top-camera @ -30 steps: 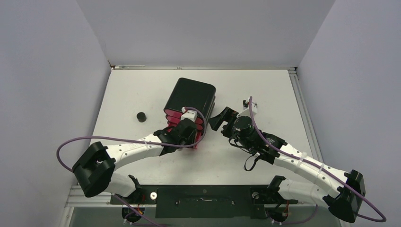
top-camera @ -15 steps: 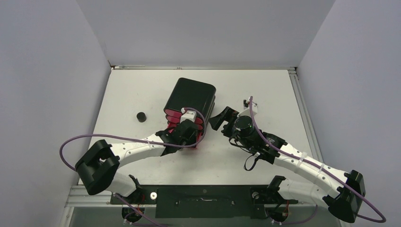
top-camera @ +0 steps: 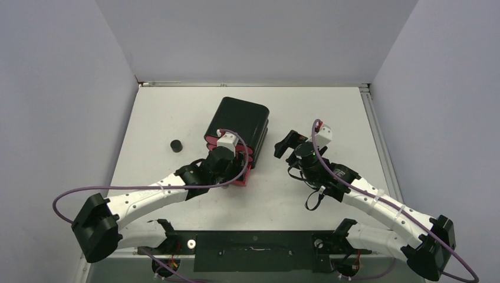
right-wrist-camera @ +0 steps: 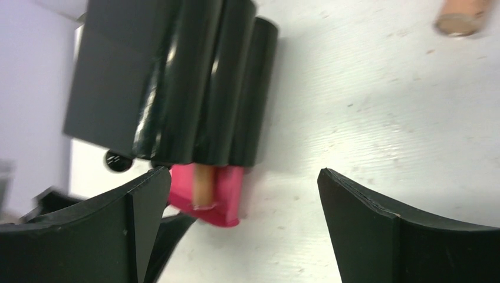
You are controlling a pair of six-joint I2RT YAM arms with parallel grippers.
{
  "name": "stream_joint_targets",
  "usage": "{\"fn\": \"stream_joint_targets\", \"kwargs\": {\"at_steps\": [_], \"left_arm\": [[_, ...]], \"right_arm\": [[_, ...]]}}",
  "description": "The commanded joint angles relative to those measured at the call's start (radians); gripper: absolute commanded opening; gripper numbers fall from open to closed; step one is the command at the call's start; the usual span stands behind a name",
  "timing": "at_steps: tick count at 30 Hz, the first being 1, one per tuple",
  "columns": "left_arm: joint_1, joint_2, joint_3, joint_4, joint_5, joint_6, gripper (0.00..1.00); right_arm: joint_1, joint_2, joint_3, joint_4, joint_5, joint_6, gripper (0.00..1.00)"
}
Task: Organize the makeup
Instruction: Place the makeup in the drawer, then pick up the makeup from the center of the board.
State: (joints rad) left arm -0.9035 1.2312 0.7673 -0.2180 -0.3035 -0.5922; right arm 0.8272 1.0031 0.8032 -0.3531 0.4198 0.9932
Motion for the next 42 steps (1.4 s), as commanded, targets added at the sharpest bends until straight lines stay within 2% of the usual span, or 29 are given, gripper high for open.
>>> {"fn": "stream_joint_targets", "kwargs": {"at_steps": [1, 7, 10, 12, 16, 19, 29, 42], "left_arm": [[-0.003, -0.09, -0.028, -0.01, 0.05, 0.006, 0.58], [-0.002, -0.246, -0.096, -0.022, 0.089, -0.039, 0.61], [0.0, -0.34, -0.135, -0.023, 0.1, -0.07, 0.65], [0.002, -0.396, -0.155, -0.023, 0.107, -0.083, 0.66], [0.004, -0.483, -0.17, -0.055, 0.111, -0.099, 0.7], [0.006, -0.53, -0.173, -0.069, 0.113, -0.106, 0.73], [0.014, -0.62, -0.196, -0.095, 0.122, -0.106, 0.82], [0.021, -0.652, -0.211, -0.104, 0.136, -0.124, 0.85]], "right_arm": [[-0.072, -0.04, 0.044, -0.045, 0.116, -0.092, 0.95], [-0.206, -0.027, 0.023, -0.036, 0.118, -0.2, 0.99], [-0.279, 0.009, 0.021, -0.024, 0.064, -0.246, 1.0], [-0.36, 0.04, 0.02, -0.009, -0.019, -0.265, 1.0], [-0.586, 0.126, 0.024, 0.031, -0.304, -0.268, 0.93], [-0.676, 0.224, 0.034, 0.066, -0.436, -0.261, 0.9], [-0.782, 0.558, 0.219, 0.036, -0.544, -0.308, 0.79], [-0.813, 0.774, 0.375, 0.019, -0.482, -0.325, 0.69]]}}
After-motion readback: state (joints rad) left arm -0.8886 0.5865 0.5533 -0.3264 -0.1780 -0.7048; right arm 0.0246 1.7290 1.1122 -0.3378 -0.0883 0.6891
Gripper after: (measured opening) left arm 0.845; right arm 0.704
